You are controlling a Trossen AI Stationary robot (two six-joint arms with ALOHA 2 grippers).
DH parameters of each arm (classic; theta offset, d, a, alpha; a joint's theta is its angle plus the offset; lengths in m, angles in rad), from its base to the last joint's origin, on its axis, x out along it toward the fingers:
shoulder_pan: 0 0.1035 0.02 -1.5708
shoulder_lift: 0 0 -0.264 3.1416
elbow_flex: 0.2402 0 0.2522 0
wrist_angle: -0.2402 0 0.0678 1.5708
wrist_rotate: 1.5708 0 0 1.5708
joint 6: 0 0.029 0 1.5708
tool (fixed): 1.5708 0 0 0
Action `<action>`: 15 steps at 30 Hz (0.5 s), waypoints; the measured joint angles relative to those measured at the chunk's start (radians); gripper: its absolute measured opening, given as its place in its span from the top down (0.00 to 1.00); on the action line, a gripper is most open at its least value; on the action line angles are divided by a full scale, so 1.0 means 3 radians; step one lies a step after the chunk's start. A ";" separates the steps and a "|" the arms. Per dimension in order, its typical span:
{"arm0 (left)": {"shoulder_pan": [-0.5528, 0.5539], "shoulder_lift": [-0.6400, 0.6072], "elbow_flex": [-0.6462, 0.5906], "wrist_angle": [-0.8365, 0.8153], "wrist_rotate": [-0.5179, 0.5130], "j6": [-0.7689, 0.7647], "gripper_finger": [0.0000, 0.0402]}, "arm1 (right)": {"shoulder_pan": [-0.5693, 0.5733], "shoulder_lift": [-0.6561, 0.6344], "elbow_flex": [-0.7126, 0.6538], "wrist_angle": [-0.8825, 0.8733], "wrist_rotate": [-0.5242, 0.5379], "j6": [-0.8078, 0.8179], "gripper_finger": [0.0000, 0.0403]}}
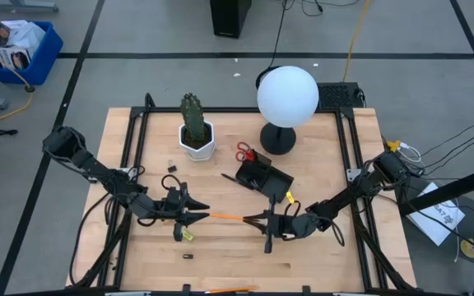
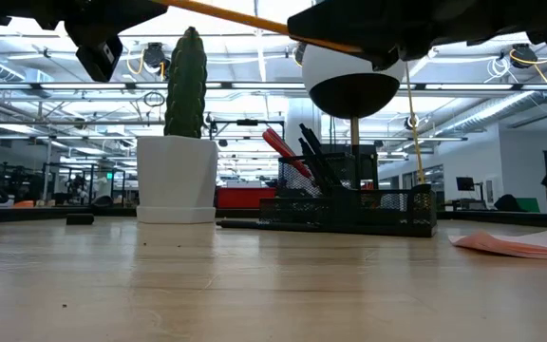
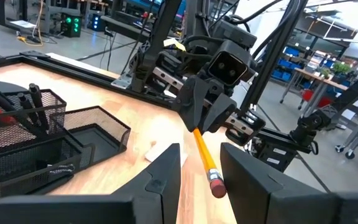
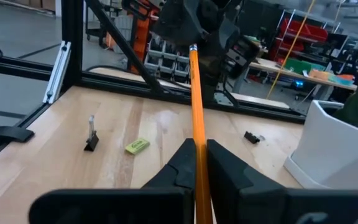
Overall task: Pick and place office supplies into organizer
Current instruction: Put the orange pencil into the black desk organizer
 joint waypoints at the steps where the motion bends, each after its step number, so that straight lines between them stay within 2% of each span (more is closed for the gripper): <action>1: 0.0000 0.0000 0.0000 0.0001 0.0000 0.0000 0.70 | 0.0003 -0.0006 0.0000 0.0001 0.0001 -0.0002 0.97; 15: 0.0002 0.0000 0.0000 -0.0005 -0.0009 -0.0071 0.70 | -0.0049 -0.0009 0.0000 0.0134 -0.0005 -0.0080 0.97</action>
